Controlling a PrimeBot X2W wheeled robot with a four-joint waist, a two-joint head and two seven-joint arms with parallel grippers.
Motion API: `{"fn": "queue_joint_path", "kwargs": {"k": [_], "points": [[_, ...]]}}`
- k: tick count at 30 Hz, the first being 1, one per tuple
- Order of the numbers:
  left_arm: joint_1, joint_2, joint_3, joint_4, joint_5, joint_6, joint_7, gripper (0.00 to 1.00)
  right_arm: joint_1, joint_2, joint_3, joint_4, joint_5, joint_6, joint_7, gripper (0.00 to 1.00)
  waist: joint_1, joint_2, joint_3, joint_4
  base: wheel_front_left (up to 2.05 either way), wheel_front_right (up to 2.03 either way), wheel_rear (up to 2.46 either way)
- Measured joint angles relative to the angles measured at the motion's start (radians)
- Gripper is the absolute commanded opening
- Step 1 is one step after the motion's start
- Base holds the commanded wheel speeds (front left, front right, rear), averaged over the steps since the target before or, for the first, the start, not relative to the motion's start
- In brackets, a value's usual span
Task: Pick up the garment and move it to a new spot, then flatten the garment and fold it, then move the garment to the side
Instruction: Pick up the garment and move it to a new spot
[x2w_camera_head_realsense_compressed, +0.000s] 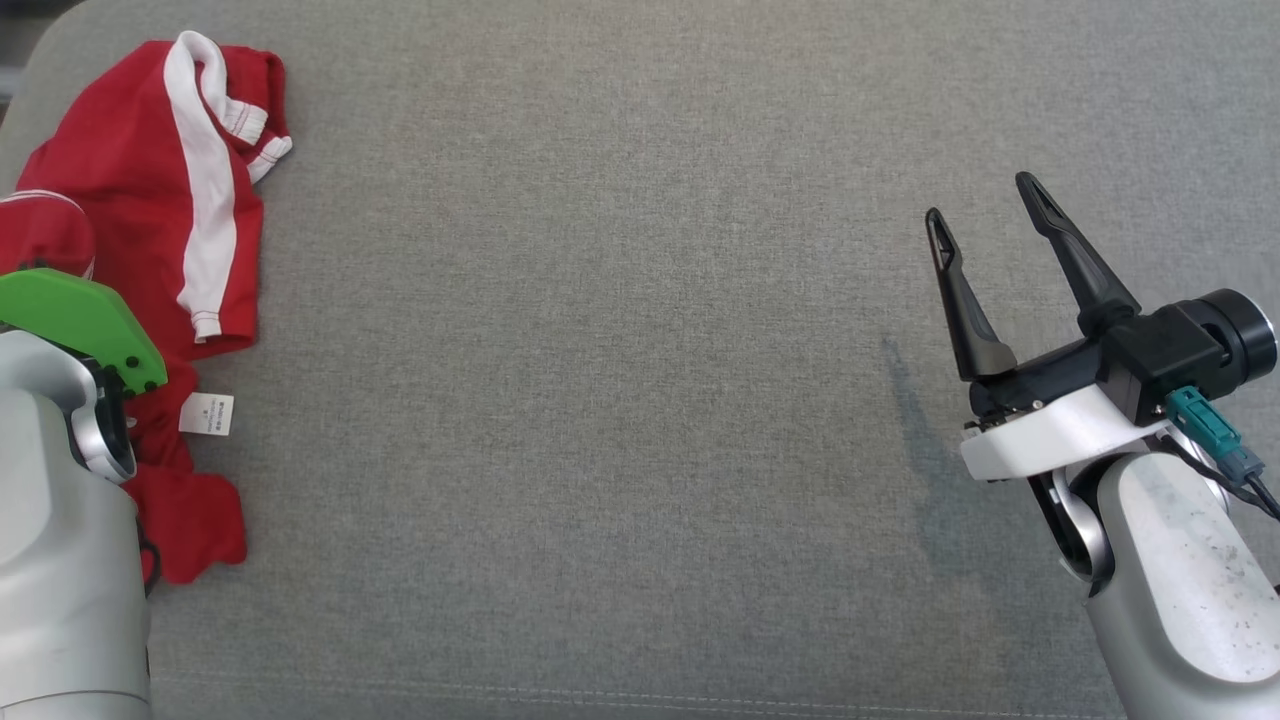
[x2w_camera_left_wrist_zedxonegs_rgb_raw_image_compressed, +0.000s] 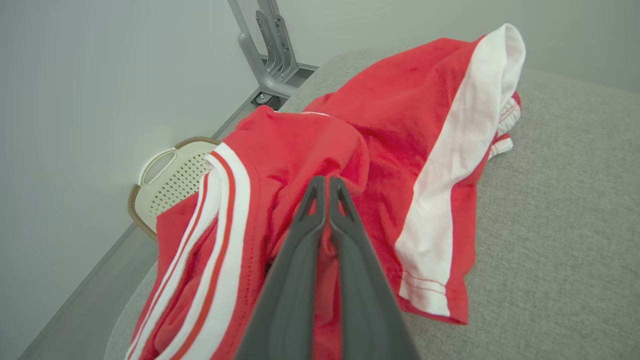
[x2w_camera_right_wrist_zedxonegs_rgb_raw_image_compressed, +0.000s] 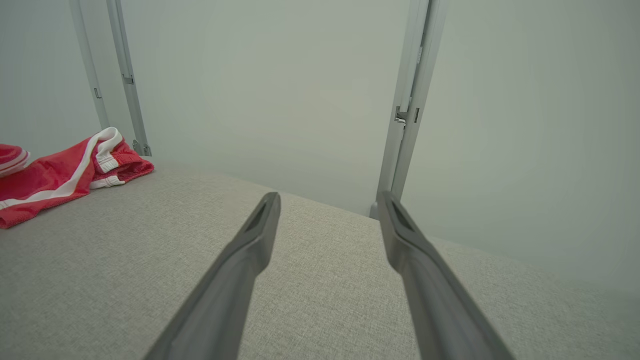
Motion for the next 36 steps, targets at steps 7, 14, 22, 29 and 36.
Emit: {"fn": "queue_joint_path", "kwargs": {"k": [7,14,22,29,36], "points": [[-0.019,0.003,-0.031,-0.059,0.016,-0.02,-0.093,0.0,0.006,0.007,0.001,0.014,0.007,-0.006,0.0,1.0,0.0,0.0,-0.047,0.018,0.0,0.0,0.0],[-0.077,0.001,-0.091,-0.161,0.047,-0.069,-0.187,0.0,0.013,0.029,0.004,0.02,0.012,-0.007,0.0,1.0,0.0,0.0,-0.1,0.019,0.0,0.0,0.0],[-0.107,-0.046,-0.15,-0.266,0.046,-0.126,-0.245,0.0,0.03,0.04,0.002,0.022,0.027,-0.018,0.0,1.0,0.0,0.0,-0.161,-0.011,0.0,0.0,0.0],[-0.106,-0.105,-0.242,-0.31,0.035,-0.198,-0.244,0.0,0.072,0.056,0.001,0.028,0.039,-0.026,0.0,1.0,0.0,0.0,-0.213,-0.073,0.0,0.0,0.0],[-0.066,-0.121,-0.325,-0.312,0.001,-0.21,-0.208,0.0,0.099,0.063,0.01,0.029,0.039,-0.033,0.0,1.0,0.0,0.0,-0.249,-0.145,0.0,0.0,0.0]]}}
